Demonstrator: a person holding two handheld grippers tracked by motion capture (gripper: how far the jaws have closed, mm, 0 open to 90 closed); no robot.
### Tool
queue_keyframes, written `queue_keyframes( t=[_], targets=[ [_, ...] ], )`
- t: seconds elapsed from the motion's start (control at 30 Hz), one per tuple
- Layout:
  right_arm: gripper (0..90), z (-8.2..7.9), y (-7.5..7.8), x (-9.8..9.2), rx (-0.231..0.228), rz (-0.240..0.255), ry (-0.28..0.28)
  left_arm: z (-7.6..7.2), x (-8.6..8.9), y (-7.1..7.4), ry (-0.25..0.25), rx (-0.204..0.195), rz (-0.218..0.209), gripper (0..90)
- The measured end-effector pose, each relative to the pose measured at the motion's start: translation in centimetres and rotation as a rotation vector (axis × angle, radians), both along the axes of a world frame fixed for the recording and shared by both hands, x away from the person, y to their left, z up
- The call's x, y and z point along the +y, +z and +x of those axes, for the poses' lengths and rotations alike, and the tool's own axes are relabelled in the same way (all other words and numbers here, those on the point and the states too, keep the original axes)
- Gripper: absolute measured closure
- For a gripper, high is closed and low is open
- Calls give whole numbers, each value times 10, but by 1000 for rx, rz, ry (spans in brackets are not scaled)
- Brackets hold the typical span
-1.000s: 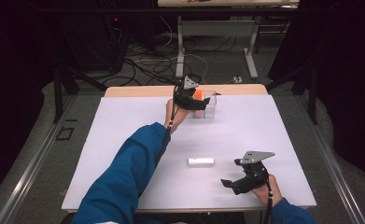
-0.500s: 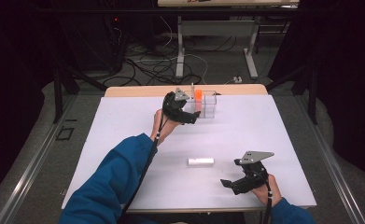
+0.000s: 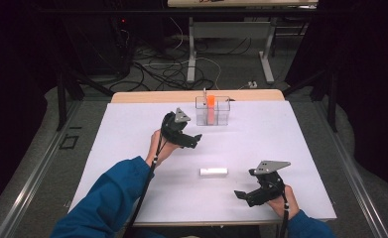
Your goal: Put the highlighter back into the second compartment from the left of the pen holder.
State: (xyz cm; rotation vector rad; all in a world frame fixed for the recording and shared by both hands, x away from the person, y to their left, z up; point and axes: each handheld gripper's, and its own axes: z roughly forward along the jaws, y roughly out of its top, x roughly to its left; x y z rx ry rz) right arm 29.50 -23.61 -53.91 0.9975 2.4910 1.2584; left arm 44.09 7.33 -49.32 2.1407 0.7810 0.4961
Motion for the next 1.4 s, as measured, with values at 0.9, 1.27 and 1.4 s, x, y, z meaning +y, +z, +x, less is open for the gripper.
queue_keyframes(
  t=[0.9, 1.27, 1.4],
  targets=[
    [17, 1, 0, 1, 5, -20, 15, -78, 70, -33, 9, 68, 61, 0],
    [17, 1, -1, 1, 3, -24, 10, -104, 93, -39, 8, 59, 85, 0],
    [17, 0, -1, 2, 13, -19, 5, -111, 98, -42, 10, 67, 85, 0]
  ],
)
